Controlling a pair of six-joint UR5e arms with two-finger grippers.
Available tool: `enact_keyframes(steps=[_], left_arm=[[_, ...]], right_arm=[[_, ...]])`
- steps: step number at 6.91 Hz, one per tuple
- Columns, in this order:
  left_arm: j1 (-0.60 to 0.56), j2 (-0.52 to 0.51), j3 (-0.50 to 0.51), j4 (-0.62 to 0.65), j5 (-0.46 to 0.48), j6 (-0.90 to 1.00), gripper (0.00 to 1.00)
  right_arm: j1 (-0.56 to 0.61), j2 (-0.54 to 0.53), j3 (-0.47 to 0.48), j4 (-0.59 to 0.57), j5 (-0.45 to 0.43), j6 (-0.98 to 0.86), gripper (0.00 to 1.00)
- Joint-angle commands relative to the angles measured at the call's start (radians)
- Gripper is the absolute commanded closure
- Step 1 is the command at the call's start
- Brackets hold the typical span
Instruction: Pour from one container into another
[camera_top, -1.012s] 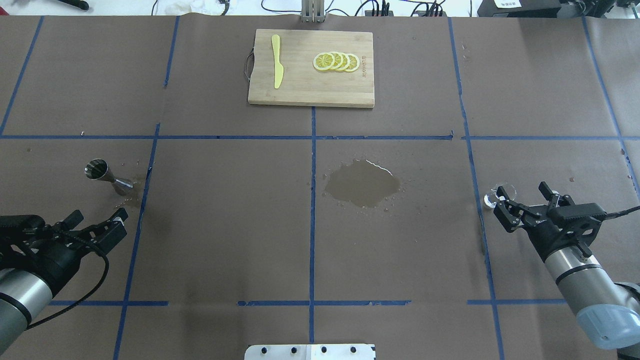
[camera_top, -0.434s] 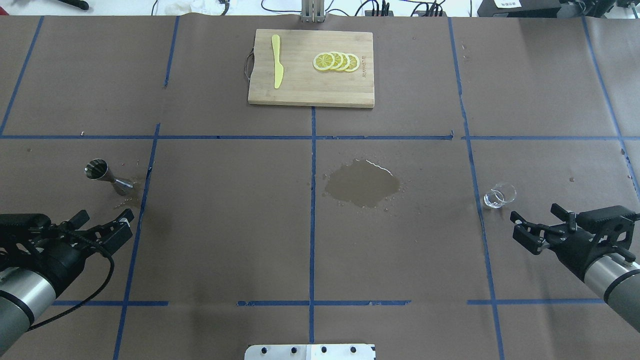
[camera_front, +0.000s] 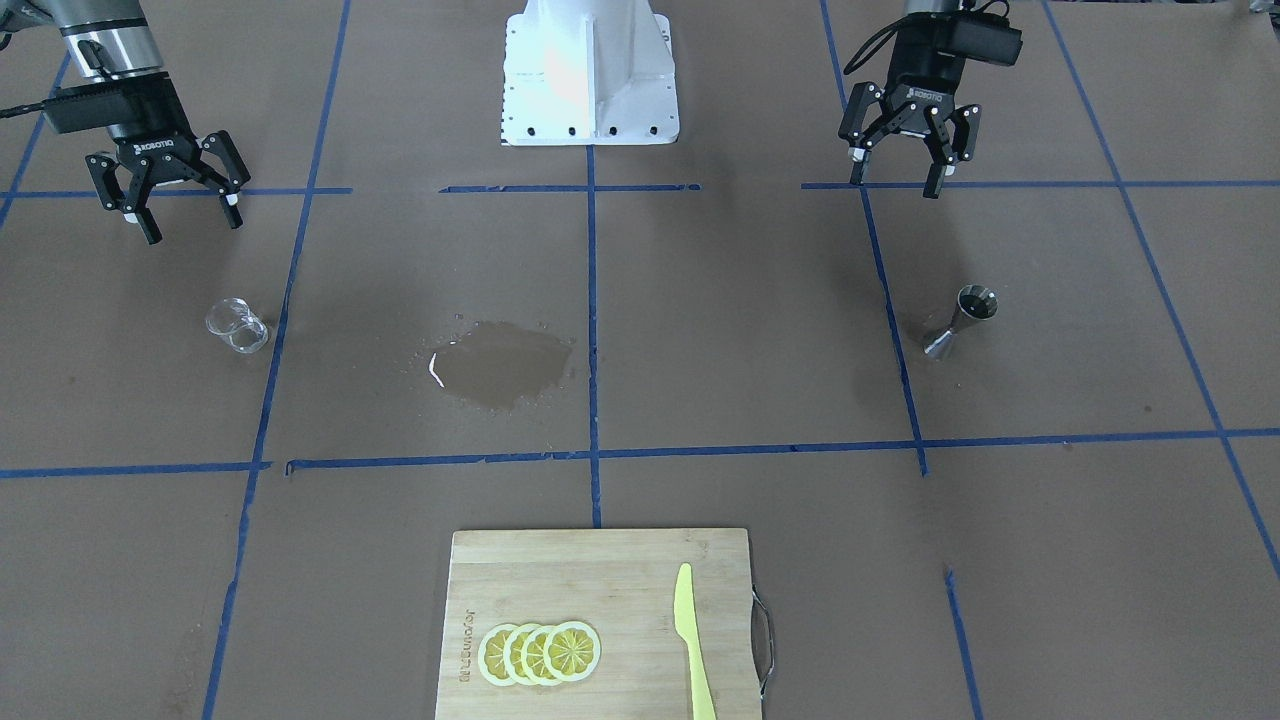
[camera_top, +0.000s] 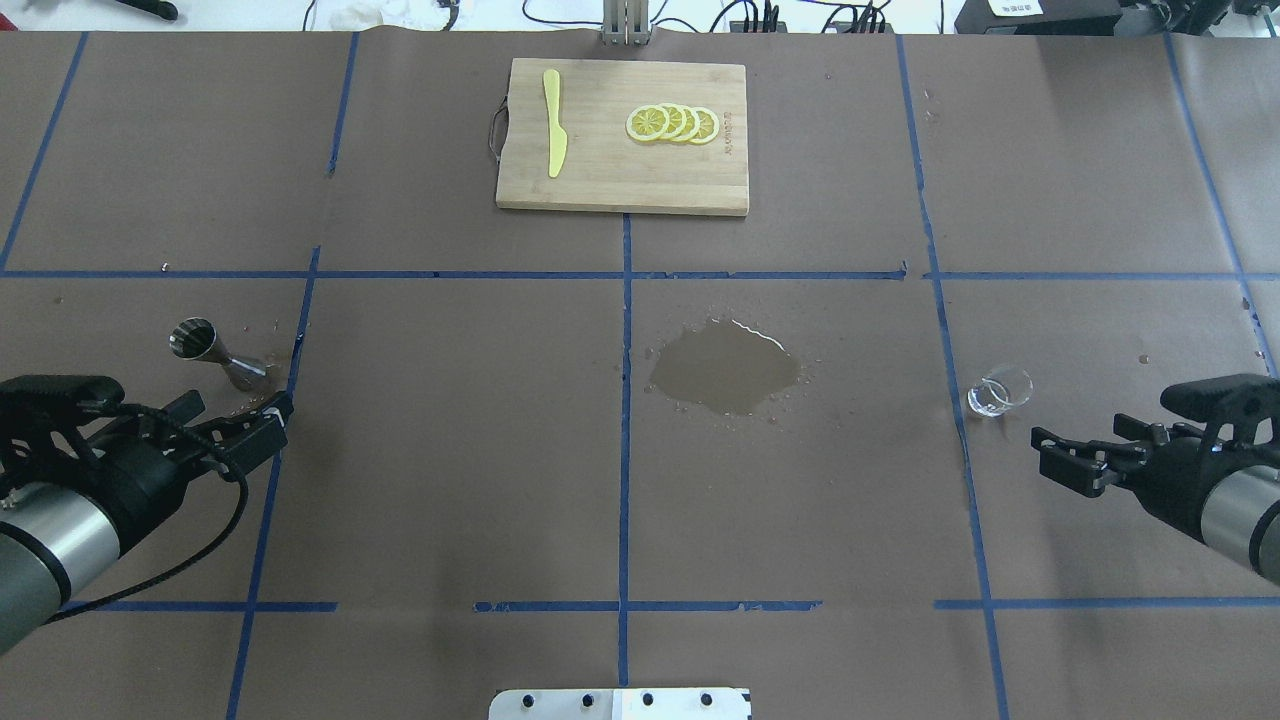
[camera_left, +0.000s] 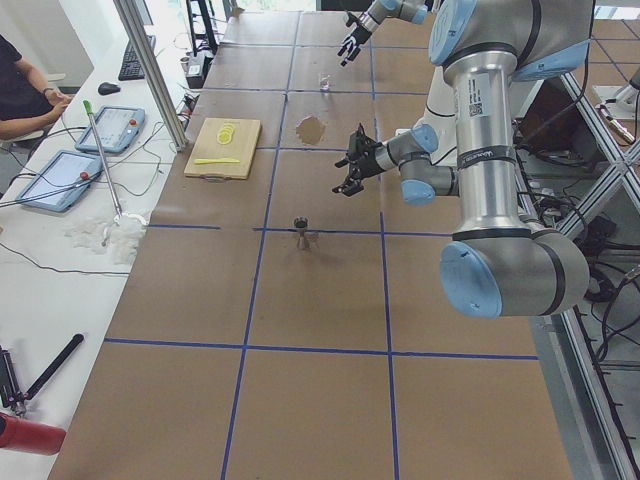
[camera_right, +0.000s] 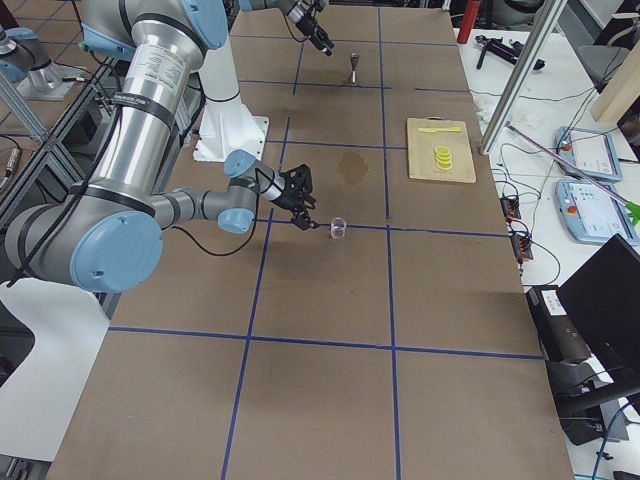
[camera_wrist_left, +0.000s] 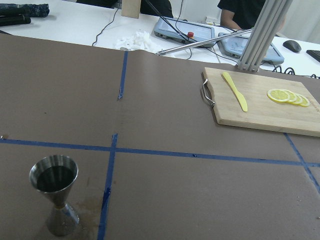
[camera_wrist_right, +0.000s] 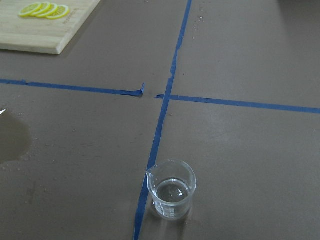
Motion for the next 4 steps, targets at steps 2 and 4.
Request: enact_keyframes(steps=[2, 4], left_arm=[[-0.27, -0.071, 0.005, 0.004, -0.338, 0.24, 0.0], [-0.428, -0.137, 0.051, 0.018, -0.558, 0.412, 0.0]], right_arm=[[0.385, 0.115, 0.018, -0.232, 0.5, -0.223, 0.0], [0.636, 0.295, 0.013, -0.549, 0.773, -0.456, 0.0]])
